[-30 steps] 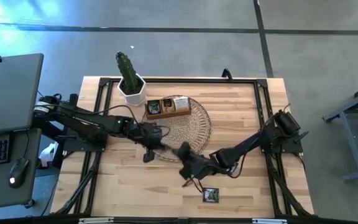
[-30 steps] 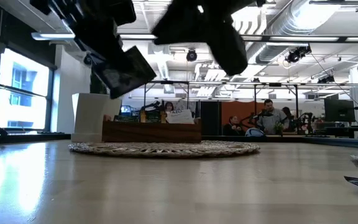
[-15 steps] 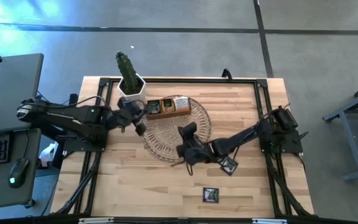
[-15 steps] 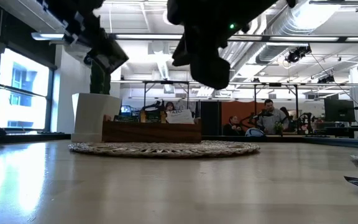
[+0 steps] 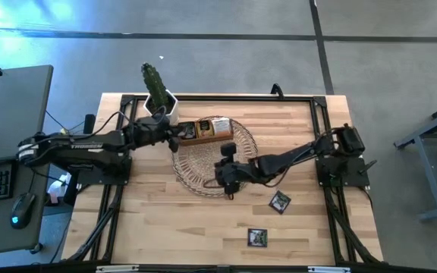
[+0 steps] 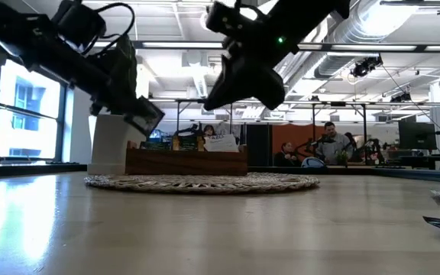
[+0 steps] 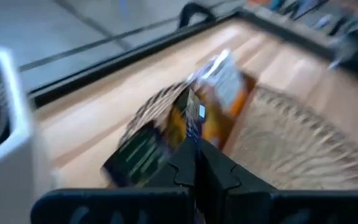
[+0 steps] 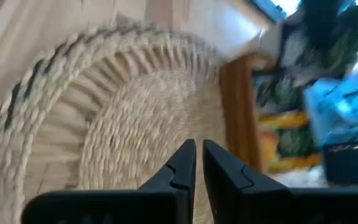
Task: Pick & Place Tea
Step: Put the black tea bag into the left section of the wooden organizer
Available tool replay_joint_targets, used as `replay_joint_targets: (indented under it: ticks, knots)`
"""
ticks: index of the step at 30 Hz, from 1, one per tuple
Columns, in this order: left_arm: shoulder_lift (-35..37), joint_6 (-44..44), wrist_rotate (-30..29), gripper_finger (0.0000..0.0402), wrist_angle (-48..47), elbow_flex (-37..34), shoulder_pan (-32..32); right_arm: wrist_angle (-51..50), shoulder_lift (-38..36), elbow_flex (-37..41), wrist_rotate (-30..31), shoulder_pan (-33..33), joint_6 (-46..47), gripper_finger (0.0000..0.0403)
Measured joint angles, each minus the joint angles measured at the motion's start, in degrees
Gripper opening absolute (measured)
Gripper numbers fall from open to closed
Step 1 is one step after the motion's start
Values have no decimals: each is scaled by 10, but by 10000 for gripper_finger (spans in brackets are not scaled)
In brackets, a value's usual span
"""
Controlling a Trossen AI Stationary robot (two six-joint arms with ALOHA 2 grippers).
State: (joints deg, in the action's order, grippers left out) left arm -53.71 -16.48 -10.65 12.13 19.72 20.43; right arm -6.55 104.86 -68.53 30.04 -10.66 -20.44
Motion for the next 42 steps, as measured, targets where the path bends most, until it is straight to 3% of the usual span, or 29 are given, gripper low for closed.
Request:
replay_joint_targets:
  ticks: [3,9,18,22,33,42]
  knots:
    - [-1,2,39,0,33,-18,29,-22,-2,0,-37,19,39,22]
    - [-27,19,54,0,35,-22,36,-18,-2,0,-99,44,54,20]
    - [-97,57,15,0,95,-22,36,-13,-2,0,-145,39,50,21]
    - [-127,58,7,9,116,-22,36,-13,-2,0,-155,39,50,20]
    - [-131,57,-7,80,144,-22,36,-13,-2,0,-156,39,50,19]
    - [-131,57,-4,85,148,-22,36,-13,-2,0,-156,39,50,20]
